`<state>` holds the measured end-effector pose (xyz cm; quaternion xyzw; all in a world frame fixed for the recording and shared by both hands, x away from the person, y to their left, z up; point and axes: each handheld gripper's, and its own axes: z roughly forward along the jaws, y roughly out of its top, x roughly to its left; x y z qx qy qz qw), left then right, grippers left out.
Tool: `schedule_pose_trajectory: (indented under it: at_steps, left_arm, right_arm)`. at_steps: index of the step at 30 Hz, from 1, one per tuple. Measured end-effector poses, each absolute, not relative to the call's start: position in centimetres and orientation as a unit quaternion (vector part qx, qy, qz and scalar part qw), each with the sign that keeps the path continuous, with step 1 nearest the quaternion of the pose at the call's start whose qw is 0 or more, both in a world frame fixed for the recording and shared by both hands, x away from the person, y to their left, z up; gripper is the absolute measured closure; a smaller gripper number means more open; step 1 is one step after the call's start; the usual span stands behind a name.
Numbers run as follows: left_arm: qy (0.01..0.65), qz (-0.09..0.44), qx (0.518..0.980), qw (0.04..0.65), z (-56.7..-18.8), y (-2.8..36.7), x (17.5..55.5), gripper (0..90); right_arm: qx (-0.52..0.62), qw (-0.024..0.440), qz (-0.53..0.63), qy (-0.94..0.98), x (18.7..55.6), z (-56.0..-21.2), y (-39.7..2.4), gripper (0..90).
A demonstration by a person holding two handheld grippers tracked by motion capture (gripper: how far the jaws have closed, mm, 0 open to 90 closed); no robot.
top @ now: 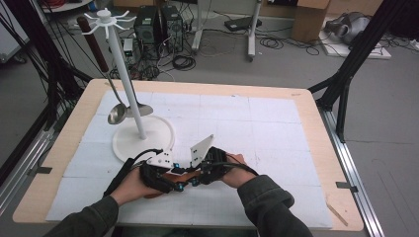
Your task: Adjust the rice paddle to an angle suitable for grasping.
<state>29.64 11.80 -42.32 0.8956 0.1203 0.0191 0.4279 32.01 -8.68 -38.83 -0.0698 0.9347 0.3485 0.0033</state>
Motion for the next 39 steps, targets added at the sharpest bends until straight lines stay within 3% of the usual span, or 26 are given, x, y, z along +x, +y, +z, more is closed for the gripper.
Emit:
schedule_pose_trajectory:
  at_steps: [5,14,26,39]
  left_arm:
    - [0.105,0.018,0.898,0.427,-42.2,11.7,29.3,61.1]
    - [0.097,0.017,0.894,0.438,-41.8,11.9,29.0,65.2]
    - [0.1,0.023,0.89,0.445,-41.3,12.5,29.2,65.4]
    - [0.117,0.037,0.874,0.47,-40.5,13.0,29.3,65.5]
  right_arm:
    - [-0.073,-0.004,0.347,0.935,31.9,-38.8,-8.5,65.1]
    - [-0.059,-0.016,0.367,0.928,32.0,-38.5,-8.9,63.0]
    - [0.02,-0.003,0.414,0.91,32.5,-37.3,-11.4,38.8]
    - [0.09,-0.011,0.447,0.89,32.6,-37.5,-13.7,30.7]
